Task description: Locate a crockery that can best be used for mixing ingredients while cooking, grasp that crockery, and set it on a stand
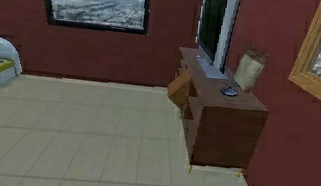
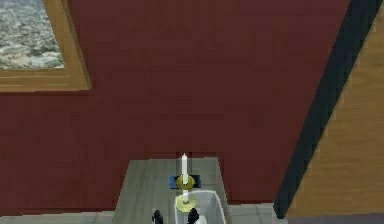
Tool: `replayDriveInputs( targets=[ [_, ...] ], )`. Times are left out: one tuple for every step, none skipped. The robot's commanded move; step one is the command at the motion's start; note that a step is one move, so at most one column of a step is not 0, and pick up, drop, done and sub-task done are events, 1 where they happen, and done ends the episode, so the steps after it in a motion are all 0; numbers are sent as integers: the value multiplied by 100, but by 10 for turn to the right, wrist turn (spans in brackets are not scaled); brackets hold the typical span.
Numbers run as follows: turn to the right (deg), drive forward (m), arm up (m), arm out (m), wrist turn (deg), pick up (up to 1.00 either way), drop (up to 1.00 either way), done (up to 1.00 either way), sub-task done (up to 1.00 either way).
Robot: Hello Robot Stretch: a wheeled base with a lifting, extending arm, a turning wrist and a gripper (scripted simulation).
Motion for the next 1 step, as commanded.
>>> replayDriveInputs(
  targets=[
    [0, 0, 0, 0, 0, 0, 0, 100, 0]
  ],
)
